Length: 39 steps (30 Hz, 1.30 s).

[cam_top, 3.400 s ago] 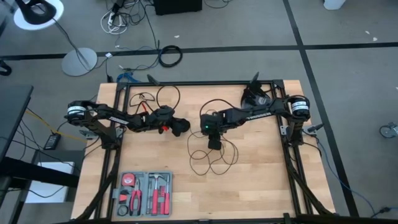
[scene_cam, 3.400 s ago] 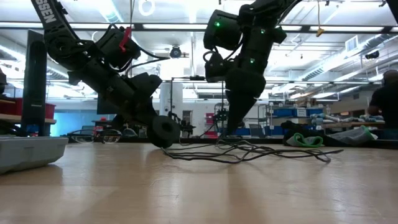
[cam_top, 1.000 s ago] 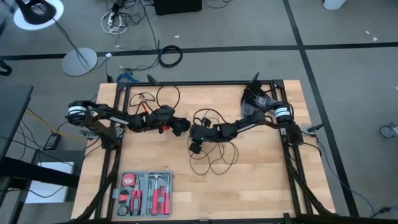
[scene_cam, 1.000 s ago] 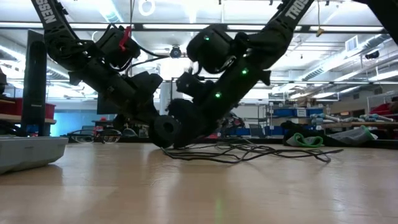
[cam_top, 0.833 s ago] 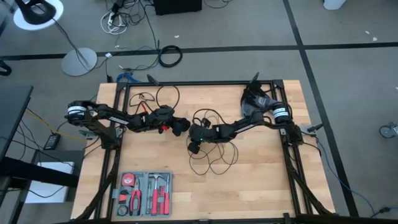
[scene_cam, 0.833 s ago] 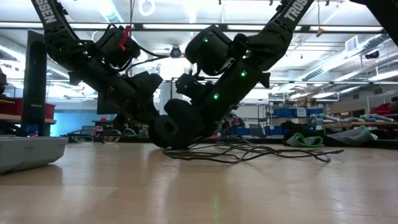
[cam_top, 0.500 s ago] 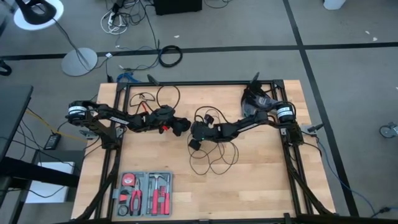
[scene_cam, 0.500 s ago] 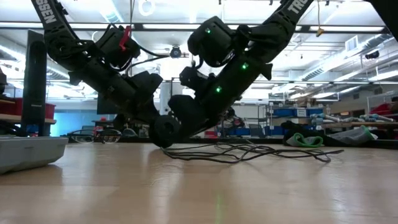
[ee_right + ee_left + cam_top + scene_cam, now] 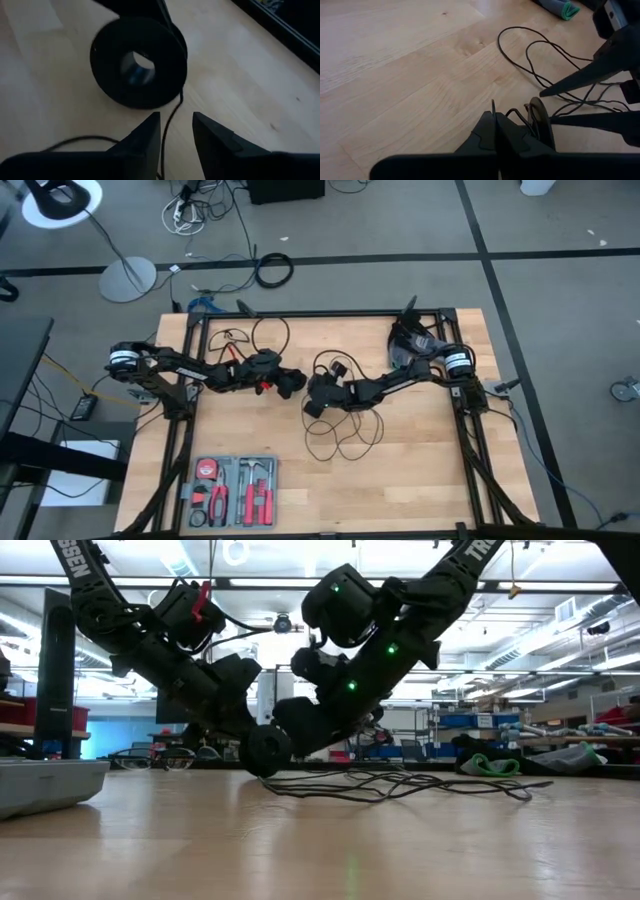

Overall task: Coil cords
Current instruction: Coil the black wire onto the black spool

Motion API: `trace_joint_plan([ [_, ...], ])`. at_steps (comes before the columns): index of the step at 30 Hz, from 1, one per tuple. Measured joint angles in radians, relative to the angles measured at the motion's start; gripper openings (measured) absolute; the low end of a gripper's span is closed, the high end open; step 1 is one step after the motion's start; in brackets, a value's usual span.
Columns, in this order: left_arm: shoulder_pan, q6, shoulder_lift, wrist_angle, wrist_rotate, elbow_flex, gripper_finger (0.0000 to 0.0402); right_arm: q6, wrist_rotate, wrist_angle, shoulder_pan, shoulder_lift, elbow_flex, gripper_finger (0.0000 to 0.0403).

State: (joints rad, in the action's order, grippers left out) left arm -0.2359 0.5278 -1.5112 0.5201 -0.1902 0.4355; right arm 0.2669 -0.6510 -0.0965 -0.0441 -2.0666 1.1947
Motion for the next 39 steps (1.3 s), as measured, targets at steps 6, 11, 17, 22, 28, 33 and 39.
trace_joint_plan([
  [6, 0.000, 0.000, 0.000, 0.003, 0.000, 0.000, 0.0000, 0.033, 0.110, 0.036, 0.024, -0.001, -0.004, 0.0097],
  [11, 0.000, 0.000, 0.000, 0.006, 0.000, 0.000, 0.0000, 0.071, 0.160, 0.089, 0.033, -0.006, -0.004, 0.0076],
  [17, 0.000, -0.008, 0.000, 0.009, -0.006, 0.000, 0.0000, 0.074, 0.179, 0.104, 0.033, -0.006, -0.003, 0.0063],
  [22, 0.000, -0.023, 0.000, 0.009, -0.021, 0.000, 0.0000, 0.080, 0.203, 0.110, 0.031, -0.005, -0.002, 0.0031],
  [28, 0.000, -0.026, 0.000, 0.015, -0.026, 0.000, 0.0000, 0.081, 0.217, 0.111, 0.021, -0.005, -0.002, 0.0008],
  [33, 0.000, -0.022, 0.000, 0.078, -0.008, 0.000, 0.0000, 0.073, 0.286, 0.041, 0.014, -0.006, -0.004, 0.0004],
  [39, 0.000, -0.001, 0.000, 0.150, 0.030, 0.000, 0.0000, 0.047, 0.326, -0.029, 0.011, -0.007, -0.004, 0.0002],
])
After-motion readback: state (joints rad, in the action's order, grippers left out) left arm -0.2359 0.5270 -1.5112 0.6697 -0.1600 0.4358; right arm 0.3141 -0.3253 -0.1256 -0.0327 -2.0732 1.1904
